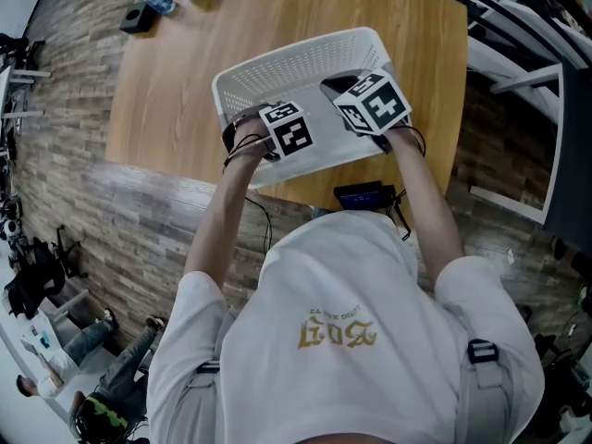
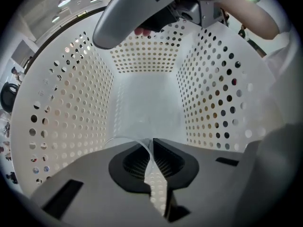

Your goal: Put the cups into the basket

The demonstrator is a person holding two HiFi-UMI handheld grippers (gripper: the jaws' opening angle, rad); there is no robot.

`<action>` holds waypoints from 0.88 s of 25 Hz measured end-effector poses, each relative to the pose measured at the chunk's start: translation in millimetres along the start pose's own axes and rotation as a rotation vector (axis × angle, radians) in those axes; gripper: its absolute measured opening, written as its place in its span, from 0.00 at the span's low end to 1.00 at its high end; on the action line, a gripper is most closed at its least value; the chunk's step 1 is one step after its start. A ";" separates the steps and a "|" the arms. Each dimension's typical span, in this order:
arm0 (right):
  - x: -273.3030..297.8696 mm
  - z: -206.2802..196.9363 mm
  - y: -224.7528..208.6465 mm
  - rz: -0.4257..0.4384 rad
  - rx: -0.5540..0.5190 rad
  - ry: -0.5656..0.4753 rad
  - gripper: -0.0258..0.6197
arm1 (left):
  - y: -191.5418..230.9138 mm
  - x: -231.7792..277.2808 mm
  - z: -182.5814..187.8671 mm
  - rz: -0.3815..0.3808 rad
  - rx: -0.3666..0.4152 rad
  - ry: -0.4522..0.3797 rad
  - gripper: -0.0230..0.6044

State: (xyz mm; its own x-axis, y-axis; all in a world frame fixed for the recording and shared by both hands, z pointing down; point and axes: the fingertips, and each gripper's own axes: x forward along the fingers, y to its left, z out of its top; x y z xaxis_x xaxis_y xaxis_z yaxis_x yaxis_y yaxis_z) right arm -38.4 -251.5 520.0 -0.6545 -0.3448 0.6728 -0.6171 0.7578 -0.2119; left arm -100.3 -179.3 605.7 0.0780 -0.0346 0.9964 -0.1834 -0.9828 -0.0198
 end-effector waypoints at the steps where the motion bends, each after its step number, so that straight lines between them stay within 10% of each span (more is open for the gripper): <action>1: 0.1 -0.4 0.5 -0.002 -0.007 0.002 0.06 | 0.2 0.7 -0.3 0.001 0.003 0.004 0.07; 22: -0.7 0.1 1.3 -0.008 -0.046 0.000 0.06 | -4.4 6.8 -4.3 0.013 0.095 0.150 0.07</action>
State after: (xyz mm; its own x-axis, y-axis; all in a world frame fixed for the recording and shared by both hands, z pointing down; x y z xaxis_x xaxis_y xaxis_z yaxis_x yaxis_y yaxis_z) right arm -38.8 -250.3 519.2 -0.6496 -0.3508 0.6745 -0.6016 0.7797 -0.1738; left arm -103.1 -174.4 613.0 -0.0726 -0.0272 0.9970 -0.0899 -0.9954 -0.0337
